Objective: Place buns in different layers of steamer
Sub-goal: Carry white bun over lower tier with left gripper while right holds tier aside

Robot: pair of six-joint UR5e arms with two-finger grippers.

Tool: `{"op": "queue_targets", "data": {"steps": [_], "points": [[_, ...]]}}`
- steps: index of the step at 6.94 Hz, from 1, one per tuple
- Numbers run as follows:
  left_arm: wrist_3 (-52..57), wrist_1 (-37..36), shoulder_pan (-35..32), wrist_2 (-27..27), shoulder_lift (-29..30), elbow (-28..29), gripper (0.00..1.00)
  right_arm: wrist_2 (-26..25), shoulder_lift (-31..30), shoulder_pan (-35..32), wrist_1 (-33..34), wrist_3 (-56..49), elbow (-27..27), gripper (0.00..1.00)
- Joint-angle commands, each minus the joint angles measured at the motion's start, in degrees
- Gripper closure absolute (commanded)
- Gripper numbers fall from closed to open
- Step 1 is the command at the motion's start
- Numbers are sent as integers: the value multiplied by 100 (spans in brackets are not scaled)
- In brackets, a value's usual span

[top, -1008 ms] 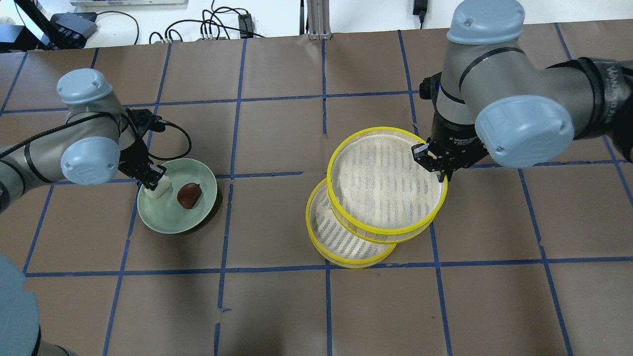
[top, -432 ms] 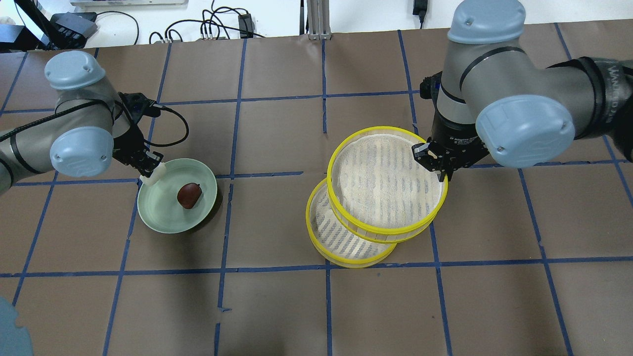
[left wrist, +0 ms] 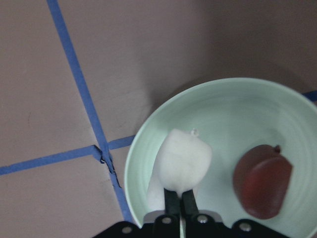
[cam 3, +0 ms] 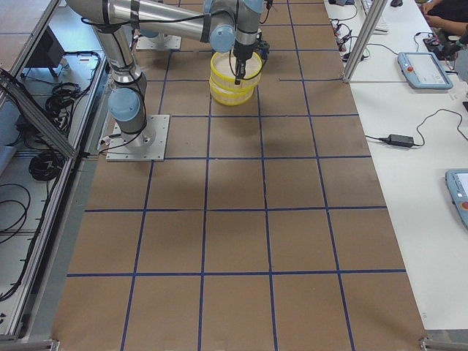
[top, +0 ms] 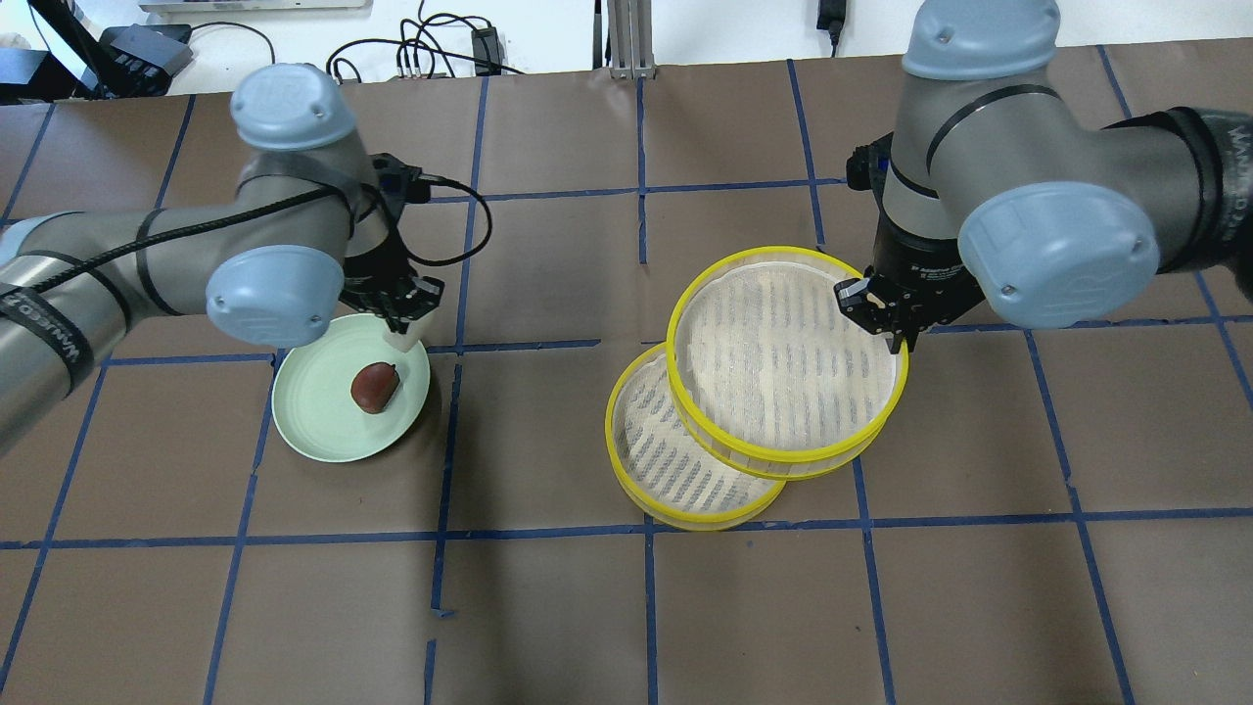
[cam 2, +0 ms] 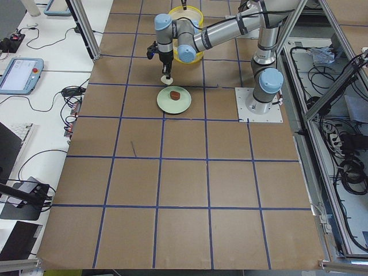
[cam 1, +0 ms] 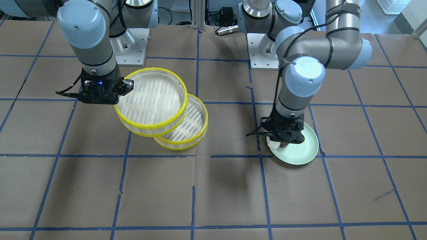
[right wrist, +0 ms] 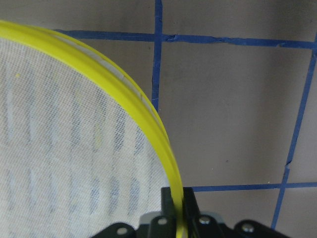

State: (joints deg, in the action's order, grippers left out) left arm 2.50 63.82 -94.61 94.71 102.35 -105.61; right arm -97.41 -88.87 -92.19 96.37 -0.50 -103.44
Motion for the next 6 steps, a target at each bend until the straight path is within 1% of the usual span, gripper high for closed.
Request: {"op": "queue_targets", "data": {"steps": [1, 2, 3, 4, 5, 6], "points": [[-2139, -45, -1187, -1046, 135, 119, 97, -356, -374, 724, -380, -1104, 43, 89], [-2505, -45, -1522, -1347, 162, 268, 97, -392, -411, 1103, -443, -1624, 52, 89], [-2804, -54, -1682, -1602, 302, 286, 96, -506, -429, 1324, -478, -1994, 52, 89], [-2973, -228, -1823, -1718, 425, 287, 93, -542, -438, 1378, -505, -2163, 70, 89], [-3026, -256, -1868, -1745, 566, 278, 59, -586, -446, 1370, -505, -2174, 70, 89], [-3001, -248, -1868, -1719, 593, 287, 1, -560, -455, 1361, -505, -2165, 79, 89]]}}
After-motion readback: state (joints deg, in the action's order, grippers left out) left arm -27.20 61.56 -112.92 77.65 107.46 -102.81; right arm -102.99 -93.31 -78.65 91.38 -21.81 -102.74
